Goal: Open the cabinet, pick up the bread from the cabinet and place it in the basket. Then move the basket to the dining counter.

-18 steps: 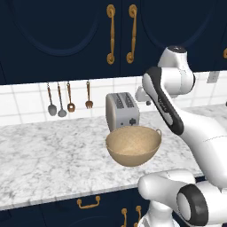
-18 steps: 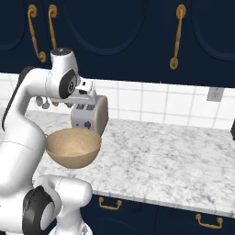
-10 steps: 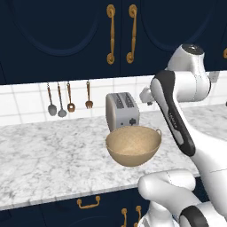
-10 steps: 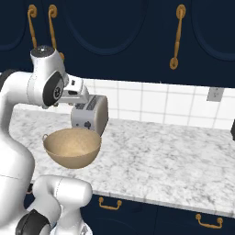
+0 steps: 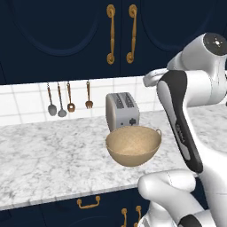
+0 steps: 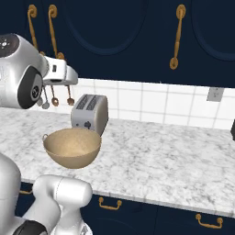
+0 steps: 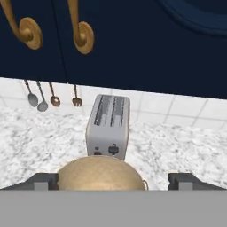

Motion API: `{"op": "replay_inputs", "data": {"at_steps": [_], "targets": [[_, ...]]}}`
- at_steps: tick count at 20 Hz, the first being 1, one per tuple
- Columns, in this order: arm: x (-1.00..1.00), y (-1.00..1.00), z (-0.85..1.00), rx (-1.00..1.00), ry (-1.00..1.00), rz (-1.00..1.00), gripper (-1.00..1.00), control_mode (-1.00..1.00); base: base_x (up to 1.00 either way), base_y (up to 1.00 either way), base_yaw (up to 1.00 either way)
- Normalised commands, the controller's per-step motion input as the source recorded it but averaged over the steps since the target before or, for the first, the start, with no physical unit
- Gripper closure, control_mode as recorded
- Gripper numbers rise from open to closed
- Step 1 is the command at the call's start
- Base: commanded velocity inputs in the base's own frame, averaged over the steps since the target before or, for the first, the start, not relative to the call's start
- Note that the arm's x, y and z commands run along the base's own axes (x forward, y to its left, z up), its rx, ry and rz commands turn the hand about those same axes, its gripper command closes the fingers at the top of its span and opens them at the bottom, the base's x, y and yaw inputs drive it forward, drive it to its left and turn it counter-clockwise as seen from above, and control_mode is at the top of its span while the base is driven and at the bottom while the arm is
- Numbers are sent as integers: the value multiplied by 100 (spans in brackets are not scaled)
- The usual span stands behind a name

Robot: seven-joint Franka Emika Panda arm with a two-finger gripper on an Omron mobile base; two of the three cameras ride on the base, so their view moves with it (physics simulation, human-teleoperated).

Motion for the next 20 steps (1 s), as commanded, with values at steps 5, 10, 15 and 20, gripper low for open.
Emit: {"op": "replay_inputs", "data": {"at_steps": [5, 10, 15, 20], "targets": [[14, 51, 62, 0, -8, -9, -100, -100, 0, 0, 0], [47, 30, 25, 0, -16, -1, -100, -100, 0, 0, 0], [67, 8, 1, 0, -14, 0, -100, -100, 0, 0, 0], [68, 13, 22, 0, 6, 0, -100, -100, 0, 0, 0]]}}
